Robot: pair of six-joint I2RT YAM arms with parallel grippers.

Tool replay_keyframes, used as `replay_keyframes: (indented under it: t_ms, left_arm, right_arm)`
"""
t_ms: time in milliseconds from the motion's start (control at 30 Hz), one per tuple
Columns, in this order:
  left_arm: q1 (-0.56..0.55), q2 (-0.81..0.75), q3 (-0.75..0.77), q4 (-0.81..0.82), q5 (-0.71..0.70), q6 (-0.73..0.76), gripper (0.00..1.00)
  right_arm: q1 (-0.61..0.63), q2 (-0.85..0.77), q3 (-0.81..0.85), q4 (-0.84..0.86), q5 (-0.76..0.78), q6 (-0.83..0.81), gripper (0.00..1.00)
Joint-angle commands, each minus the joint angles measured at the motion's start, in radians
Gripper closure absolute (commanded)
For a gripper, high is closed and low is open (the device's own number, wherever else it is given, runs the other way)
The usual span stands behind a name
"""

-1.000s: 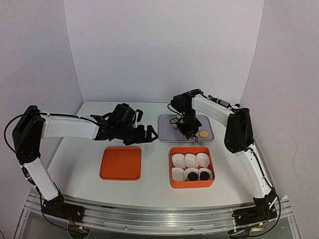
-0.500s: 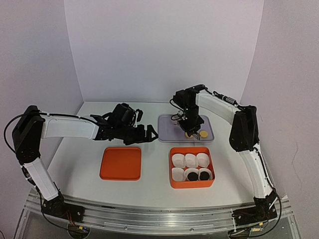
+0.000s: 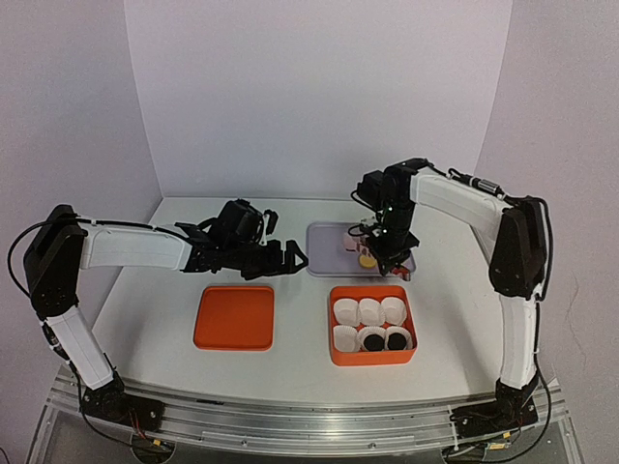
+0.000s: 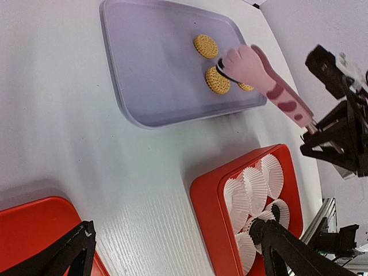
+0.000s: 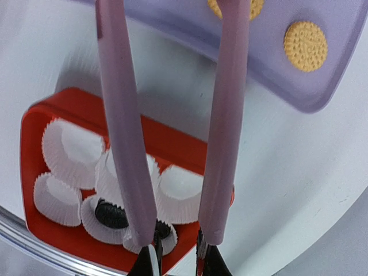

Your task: Pack the cookies

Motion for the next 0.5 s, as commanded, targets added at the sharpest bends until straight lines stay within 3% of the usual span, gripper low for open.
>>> replay_keyframes:
  t_ms: [0,267,467]
  left_arm:
    - [-0.001,-0.043,-0.002,0.041,-0.002,-0.003,0.00]
    - [-0.001,-0.035,0.000,0.051,0.007,-0.001,0.00]
    - [-0.001,-0.027,0.008,0.041,0.011,-0.001,0.00]
  right_arm:
    - [0.044,-0.225,-0.163,0.057,-0.084,0.012,1.00]
    - [0.138,-0.546,-0.500,0.130,-0.200,-0.016,1.00]
    - [0.185,-0.653,-0.674,0.133,-0.332,-0.053,1.00]
